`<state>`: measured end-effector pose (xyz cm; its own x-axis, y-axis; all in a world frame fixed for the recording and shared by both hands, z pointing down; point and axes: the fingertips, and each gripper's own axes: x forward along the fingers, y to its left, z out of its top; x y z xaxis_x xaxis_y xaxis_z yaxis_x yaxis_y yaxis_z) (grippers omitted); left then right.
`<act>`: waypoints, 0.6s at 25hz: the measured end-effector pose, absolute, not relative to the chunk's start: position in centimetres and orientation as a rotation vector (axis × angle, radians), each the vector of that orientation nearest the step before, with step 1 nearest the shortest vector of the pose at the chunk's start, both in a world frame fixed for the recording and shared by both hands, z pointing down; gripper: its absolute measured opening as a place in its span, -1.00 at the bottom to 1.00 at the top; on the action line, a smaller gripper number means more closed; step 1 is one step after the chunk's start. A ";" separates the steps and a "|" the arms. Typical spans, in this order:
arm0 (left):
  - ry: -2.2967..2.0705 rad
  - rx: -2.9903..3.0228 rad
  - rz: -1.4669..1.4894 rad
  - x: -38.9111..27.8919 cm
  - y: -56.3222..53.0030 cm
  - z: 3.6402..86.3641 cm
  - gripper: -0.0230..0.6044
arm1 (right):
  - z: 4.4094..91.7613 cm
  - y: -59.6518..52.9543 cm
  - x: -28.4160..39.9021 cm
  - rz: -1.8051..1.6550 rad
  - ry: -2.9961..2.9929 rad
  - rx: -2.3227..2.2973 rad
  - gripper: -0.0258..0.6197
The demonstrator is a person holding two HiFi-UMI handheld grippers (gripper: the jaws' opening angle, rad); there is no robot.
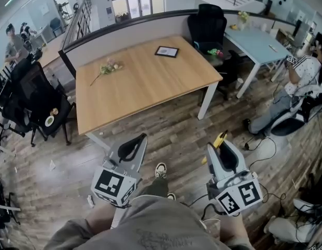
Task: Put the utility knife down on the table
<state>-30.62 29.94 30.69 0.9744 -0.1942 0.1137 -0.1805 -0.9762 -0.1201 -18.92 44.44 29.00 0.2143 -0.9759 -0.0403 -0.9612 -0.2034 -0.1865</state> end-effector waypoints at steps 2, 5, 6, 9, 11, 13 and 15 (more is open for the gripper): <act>0.283 -3.009 -0.185 -30.1 29.8 30.7 -0.92 | 29.1 44.3 -18.5 -0.127 1.867 -2.312 -0.49; 0.277 -3.007 -0.181 -29.2 29.2 30.8 -0.92 | 29.4 43.4 -17.9 -0.136 1.884 -2.303 -0.49; 0.278 -3.004 -0.185 -28.9 28.9 30.9 -0.92 | 29.5 43.1 -17.6 -0.144 1.888 -2.294 -0.49; 0.294 -3.001 -0.212 -28.0 27.2 31.5 -0.92 | 29.6 41.9 -16.6 -0.157 1.886 -2.279 -0.49; 0.294 -3.010 -0.211 -27.1 26.0 31.6 -0.92 | 29.7 40.8 -15.5 -0.159 1.878 -2.287 -0.49; 0.282 -3.016 -0.206 -25.7 24.8 31.7 -0.92 | 30.0 39.5 -14.2 -0.166 1.862 -2.297 -0.49; 0.270 -3.019 -0.209 -24.4 23.3 31.9 -0.92 | 30.1 38.0 -12.9 -0.176 1.854 -2.302 -0.49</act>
<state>-24.39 23.34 31.87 0.9749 -0.1829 0.1271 -0.1688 -0.9790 -0.1144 -12.85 37.98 30.14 0.2156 -0.9763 -0.0206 -0.9549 -0.2064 -0.2136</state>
